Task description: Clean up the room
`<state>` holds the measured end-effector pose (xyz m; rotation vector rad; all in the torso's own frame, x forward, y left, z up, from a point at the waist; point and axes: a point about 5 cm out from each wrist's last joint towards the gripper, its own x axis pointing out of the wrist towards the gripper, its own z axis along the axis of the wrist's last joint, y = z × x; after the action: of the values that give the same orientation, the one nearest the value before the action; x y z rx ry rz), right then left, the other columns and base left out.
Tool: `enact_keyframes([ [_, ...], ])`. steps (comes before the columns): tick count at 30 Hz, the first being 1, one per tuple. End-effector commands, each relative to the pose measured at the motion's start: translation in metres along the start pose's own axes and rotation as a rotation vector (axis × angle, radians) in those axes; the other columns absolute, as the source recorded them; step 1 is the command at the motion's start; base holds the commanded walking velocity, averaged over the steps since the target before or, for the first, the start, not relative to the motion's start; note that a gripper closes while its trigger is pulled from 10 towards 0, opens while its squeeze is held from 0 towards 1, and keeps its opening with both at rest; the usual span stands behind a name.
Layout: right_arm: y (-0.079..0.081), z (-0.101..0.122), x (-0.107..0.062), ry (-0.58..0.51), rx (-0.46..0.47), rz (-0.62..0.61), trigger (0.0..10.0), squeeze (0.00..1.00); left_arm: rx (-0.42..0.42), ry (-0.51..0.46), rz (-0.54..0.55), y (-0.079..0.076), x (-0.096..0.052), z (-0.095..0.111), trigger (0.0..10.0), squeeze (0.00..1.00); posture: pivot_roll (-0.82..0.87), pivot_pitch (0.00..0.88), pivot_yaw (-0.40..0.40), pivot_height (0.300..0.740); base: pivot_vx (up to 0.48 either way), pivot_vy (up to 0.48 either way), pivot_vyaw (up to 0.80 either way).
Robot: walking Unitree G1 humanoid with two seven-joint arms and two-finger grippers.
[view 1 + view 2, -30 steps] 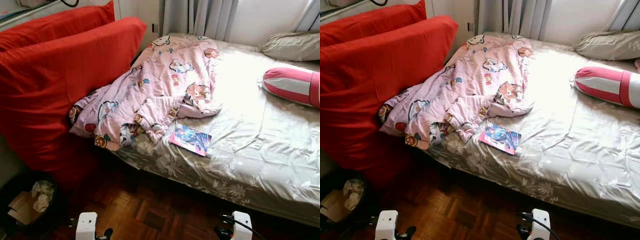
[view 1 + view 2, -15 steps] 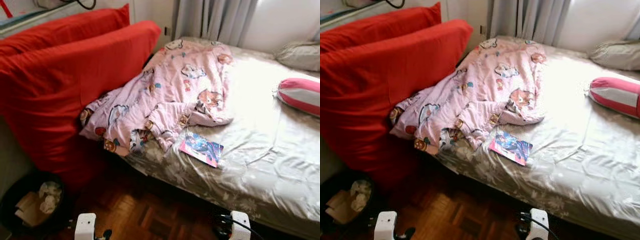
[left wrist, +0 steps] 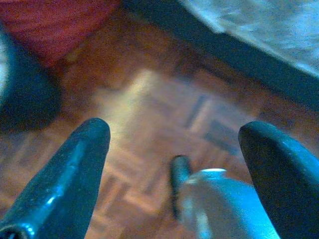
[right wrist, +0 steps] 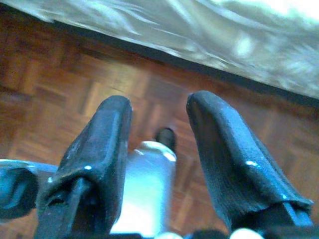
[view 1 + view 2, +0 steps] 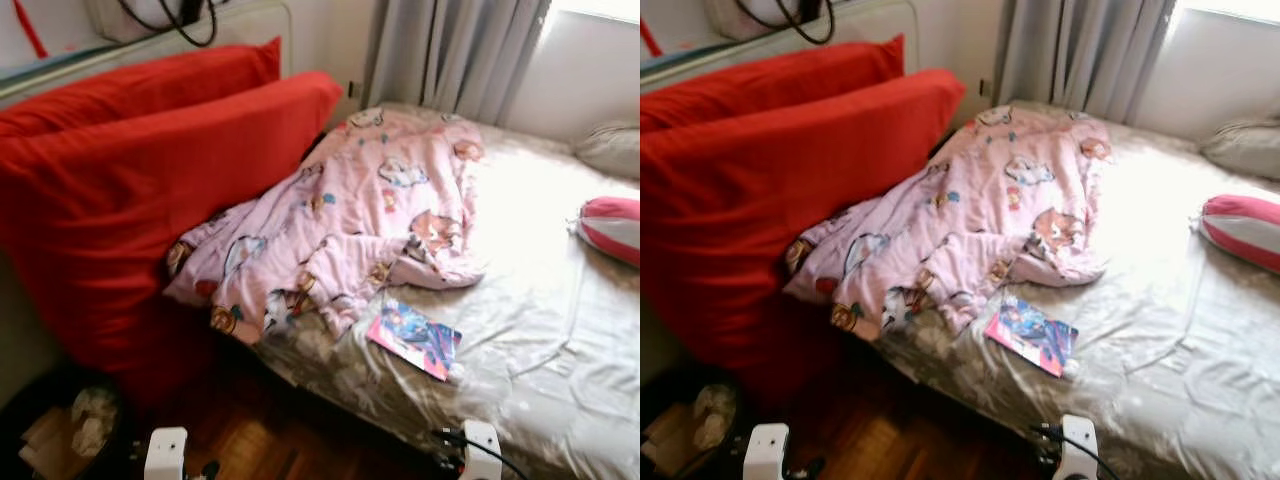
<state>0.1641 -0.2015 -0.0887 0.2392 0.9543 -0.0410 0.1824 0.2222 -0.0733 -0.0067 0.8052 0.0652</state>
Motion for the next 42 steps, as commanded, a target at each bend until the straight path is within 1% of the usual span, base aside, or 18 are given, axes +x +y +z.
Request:
enact_keyframes([
  [1,0.004,0.005,0.002,-0.015,0.017,-0.001,10.0,0.0,0.002,0.004,0.0,0.001,-0.001,-0.001,10.0,0.0,0.14,0.079,-0.055,0.74,0.326,0.0,0.0],
  [5,0.004,0.005,0.002,-0.023,0.028,-0.001,10.0,0.0,0.001,-0.007,-0.001,0.001,0.0,0.001,10.0,0.0,0.14,0.087,-0.056,0.74,0.33,0.0,0.0],
  [14,0.004,0.008,0.002,-0.032,0.018,0.007,10.0,0.0,-0.004,-0.037,-0.013,-0.001,0.002,0.009,10.0,0.0,0.14,0.103,-0.053,0.74,0.331,0.0,0.0],
  [17,0.002,0.015,0.002,-0.063,0.024,-0.003,10.0,0.0,-0.001,-0.073,-0.032,-0.004,0.005,0.019,10.0,0.0,0.14,0.106,-0.051,0.74,0.192,0.0,0.0],
  [20,0.001,0.024,0.003,-0.102,0.02,-0.026,10.0,0.0,-0.006,-0.135,-0.051,-0.007,0.006,0.03,10.0,0.0,0.14,0.109,-0.05,0.74,0.0,0.0,0.0],
  [22,0.0,0.035,0.004,-0.151,0.027,-0.054,10.0,0.0,-0.007,-0.195,-0.056,-0.008,0.007,0.04,10.0,0.0,0.14,0.11,-0.051,0.74,0.0,0.0,0.0],
  [23,0.0,0.039,0.004,-0.167,0.023,-0.05,10.0,0.0,-0.007,-0.209,-0.057,-0.008,0.007,0.043,10.0,0.0,0.14,0.108,-0.051,0.74,0.0,0.0,0.0],
  [24,-0.001,0.052,0.003,-0.223,0.007,-0.052,10.0,0.0,-0.001,-0.252,-0.055,-0.008,0.007,0.051,10.0,0.0,0.14,0.106,-0.053,0.74,0.0,0.0,0.0],
  [25,-0.002,0.056,0.003,-0.244,0.003,-0.055,10.0,0.0,0.001,-0.268,-0.054,-0.008,0.007,0.054,10.0,0.0,0.14,0.105,-0.053,0.74,0.0,0.0,0.0],
  [30,-0.005,0.093,-0.002,-0.43,0.059,-0.041,10.0,0.0,-0.005,-0.409,-0.061,-0.004,0.005,0.08,10.0,0.0,0.12,0.102,-0.049,0.74,0.0,0.0,0.0],
  [31,-0.004,0.1,-0.003,-0.468,0.058,-0.031,10.0,0.0,0.002,-0.455,-0.063,-0.004,0.003,0.088,10.0,0.0,0.12,0.101,-0.047,0.74,0.0,0.0,0.0],
  [32,-0.003,0.11,-0.006,-0.521,0.045,-0.014,10.0,0.0,0.002,-0.53,-0.07,-0.005,-0.001,0.099,10.0,0.0,0.12,0.097,-0.044,0.74,0.0,0.0,0.0],
  [34,-0.001,0.119,-0.009,-0.58,0.048,-0.003,10.0,0.0,0.006,-0.585,-0.072,-0.005,-0.005,0.107,10.0,0.0,0.12,0.09,-0.043,0.74,0.0,0.0,0.0],
  [35,0.002,0.126,-0.011,-0.632,0.043,0.005,10.0,0.0,0.011,-0.625,-0.075,-0.006,-0.008,0.112,10.0,0.0,0.12,0.086,-0.041,0.74,0.0,0.0,0.0],
  [36,0.002,0.126,-0.011,-0.632,0.043,0.005,10.0,0.0,0.011,-0.625,-0.075,-0.006,-0.008,0.112,10.0,0.0,0.12,0.086,-0.041,0.74,0.0,0.0,0.0],
  [37,0.008,0.133,-0.016,-0.707,0.025,0.02,10.0,0.0,0.018,-0.688,-0.077,-0.006,-0.015,0.119,10.0,0.0,0.12,0.083,-0.041,0.74,0.0,0.0,0.0],
  [40,0.015,0.13,-0.019,-0.749,0.017,0.045,10.0,0.0,0.018,-0.74,-0.081,-0.006,-0.022,0.124,10.0,0.0,0.12,0.075,-0.038,0.74,0.0,0.0,0.0],
  [42,0.019,0.128,-0.02,-0.758,0.011,0.054,10.0,0.0,0.018,-0.759,-0.08,-0.006,-0.025,0.127,10.0,0.0,0.12,0.075,-0.037,0.74,0.0,0.0,0.0],
])
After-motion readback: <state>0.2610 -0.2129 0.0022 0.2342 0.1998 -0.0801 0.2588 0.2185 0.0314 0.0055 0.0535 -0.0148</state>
